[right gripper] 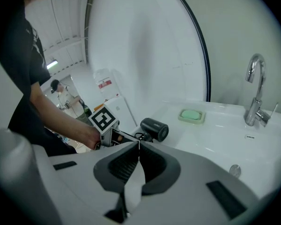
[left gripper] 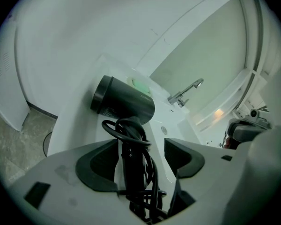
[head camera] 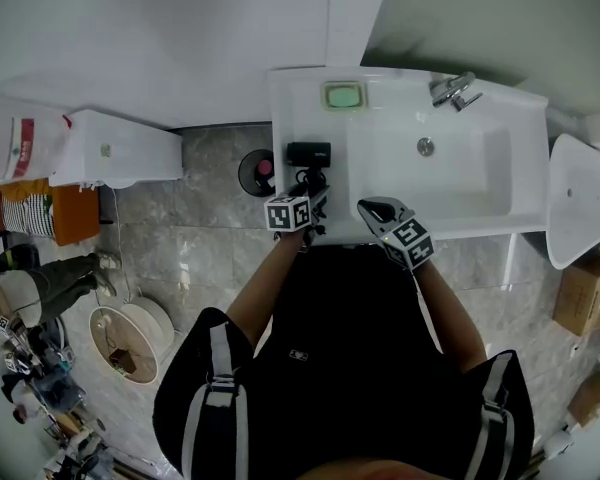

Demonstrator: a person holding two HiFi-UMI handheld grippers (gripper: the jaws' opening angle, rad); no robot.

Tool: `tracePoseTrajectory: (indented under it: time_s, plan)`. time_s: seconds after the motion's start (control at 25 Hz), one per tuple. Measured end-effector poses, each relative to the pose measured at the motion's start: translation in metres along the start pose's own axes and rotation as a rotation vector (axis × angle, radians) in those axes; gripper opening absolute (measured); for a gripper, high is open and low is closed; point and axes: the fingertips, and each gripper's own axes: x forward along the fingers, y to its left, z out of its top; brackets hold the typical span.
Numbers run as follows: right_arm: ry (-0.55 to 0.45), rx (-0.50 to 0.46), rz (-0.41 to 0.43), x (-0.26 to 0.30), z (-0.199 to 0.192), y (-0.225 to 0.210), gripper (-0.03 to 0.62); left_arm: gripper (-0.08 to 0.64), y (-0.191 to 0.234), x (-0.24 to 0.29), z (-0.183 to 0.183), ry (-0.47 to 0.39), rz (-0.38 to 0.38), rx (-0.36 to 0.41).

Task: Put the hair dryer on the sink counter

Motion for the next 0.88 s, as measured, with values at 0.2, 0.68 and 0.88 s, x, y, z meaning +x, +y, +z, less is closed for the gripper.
tracePoseTrajectory:
  time_s: [0.2, 0.68, 0.88]
  plan:
    - [-0.025, 0.001, 0.000, -0.003, 0.001, 0.002, 0.061, 0.281, -0.003, -0.013, -0.001, -0.031, 0.013, 0.024]
    - [-0.063, -0.001, 0.010, -0.020, 0.000, 0.005, 0.061, 0.271, -0.008, -0.066, -0.003, -0.155, 0.145, 0.131]
    - [-0.075, -0.037, 0.012, -0.029, 0.003, 0.004, 0.061, 0.032, -0.039, -0.093, 0.009, -0.294, 0.092, 0.217]
